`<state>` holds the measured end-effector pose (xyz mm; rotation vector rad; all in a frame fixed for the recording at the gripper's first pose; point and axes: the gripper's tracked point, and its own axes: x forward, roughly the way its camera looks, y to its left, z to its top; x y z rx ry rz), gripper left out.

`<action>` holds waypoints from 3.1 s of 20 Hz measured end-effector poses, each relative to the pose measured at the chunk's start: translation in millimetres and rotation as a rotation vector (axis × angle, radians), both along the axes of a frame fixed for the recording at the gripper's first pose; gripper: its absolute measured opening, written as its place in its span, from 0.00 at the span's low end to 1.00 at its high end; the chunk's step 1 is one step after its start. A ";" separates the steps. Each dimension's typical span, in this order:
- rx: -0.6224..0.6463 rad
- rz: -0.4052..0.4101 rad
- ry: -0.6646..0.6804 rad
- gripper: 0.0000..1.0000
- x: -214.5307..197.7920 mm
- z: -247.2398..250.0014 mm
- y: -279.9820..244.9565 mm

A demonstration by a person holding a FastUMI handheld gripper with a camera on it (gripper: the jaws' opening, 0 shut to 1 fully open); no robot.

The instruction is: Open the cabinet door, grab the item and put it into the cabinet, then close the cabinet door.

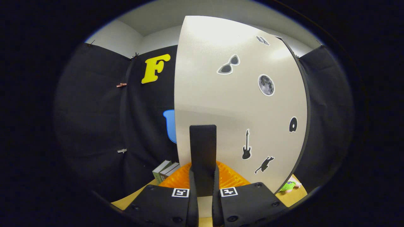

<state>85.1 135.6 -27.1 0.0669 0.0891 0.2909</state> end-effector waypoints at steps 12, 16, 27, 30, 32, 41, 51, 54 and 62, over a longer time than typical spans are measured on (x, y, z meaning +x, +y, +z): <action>0.006 0.009 0.015 0.20 -47.8 5.9 -49.2; -0.012 -0.040 0.005 0.20 -53.7 5.6 -69.9; 0.022 -0.314 0.003 0.17 -63.2 5.2 -139.5; 0.010 -0.362 -0.014 0.13 -66.2 8.9 -154.6; 0.011 -0.388 -0.023 0.13 -65.5 8.5 -164.8; -0.023 -0.396 -0.075 0.19 -69.1 17.1 -165.9; -0.007 -0.177 -0.022 0.96 -72.4 -6.8 -105.5; 0.039 -0.149 0.119 0.97 -77.8 -46.4 -78.0; -0.018 -0.088 0.431 0.98 -79.9 -169.4 -42.3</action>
